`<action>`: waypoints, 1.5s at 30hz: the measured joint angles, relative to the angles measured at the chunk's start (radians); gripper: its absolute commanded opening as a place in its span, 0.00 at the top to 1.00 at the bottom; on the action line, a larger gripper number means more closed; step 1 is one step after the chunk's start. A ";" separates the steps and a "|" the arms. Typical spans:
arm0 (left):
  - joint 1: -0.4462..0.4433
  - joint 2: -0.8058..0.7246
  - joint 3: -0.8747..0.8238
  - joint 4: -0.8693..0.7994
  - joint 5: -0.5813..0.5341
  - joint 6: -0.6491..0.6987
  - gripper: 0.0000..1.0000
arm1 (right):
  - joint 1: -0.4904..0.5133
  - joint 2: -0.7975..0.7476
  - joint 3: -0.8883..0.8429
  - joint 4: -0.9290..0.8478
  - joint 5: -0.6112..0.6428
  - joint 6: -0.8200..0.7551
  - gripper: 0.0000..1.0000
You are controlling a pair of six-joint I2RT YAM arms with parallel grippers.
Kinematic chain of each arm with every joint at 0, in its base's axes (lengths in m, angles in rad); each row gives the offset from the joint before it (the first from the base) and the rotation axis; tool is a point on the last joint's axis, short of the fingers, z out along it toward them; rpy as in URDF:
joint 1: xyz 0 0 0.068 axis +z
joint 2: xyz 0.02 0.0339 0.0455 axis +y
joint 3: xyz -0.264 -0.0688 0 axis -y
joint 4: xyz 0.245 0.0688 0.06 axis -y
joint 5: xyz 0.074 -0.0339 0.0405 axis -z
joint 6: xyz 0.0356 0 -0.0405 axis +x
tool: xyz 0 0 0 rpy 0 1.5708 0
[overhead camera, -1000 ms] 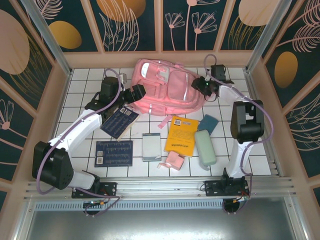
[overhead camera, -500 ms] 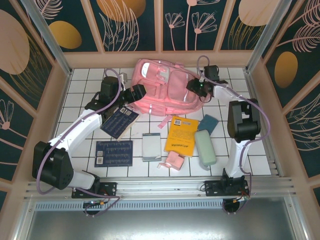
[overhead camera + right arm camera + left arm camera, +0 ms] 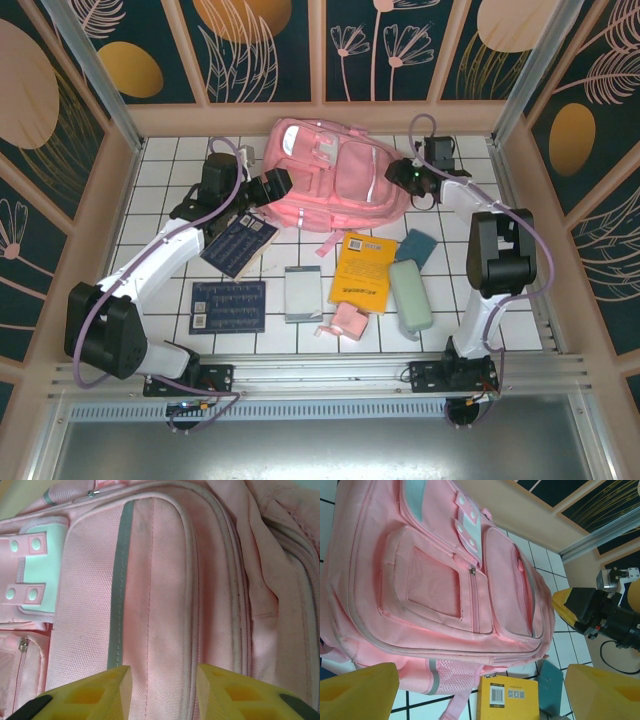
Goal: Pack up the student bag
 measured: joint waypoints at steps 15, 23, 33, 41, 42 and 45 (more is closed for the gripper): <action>0.000 0.019 0.000 0.000 0.001 0.003 0.15 | 0.034 0.113 0.026 0.002 -0.012 0.029 0.96; 0.000 0.064 0.019 -0.025 -0.008 0.006 0.17 | 0.106 0.120 0.103 -0.050 0.006 0.058 1.00; 0.000 0.188 0.257 -0.068 0.037 0.007 0.30 | 0.203 0.055 0.190 -0.098 0.008 0.064 1.00; 0.000 0.443 0.450 -0.059 0.235 0.023 0.36 | 0.268 0.048 0.233 -0.116 0.001 0.065 1.00; 0.000 0.463 0.450 -0.061 0.257 0.023 0.37 | 0.277 0.048 0.236 -0.119 0.001 0.065 1.00; 0.000 0.507 0.450 -0.060 0.307 0.022 0.39 | 0.298 0.048 0.239 -0.121 0.001 0.065 1.00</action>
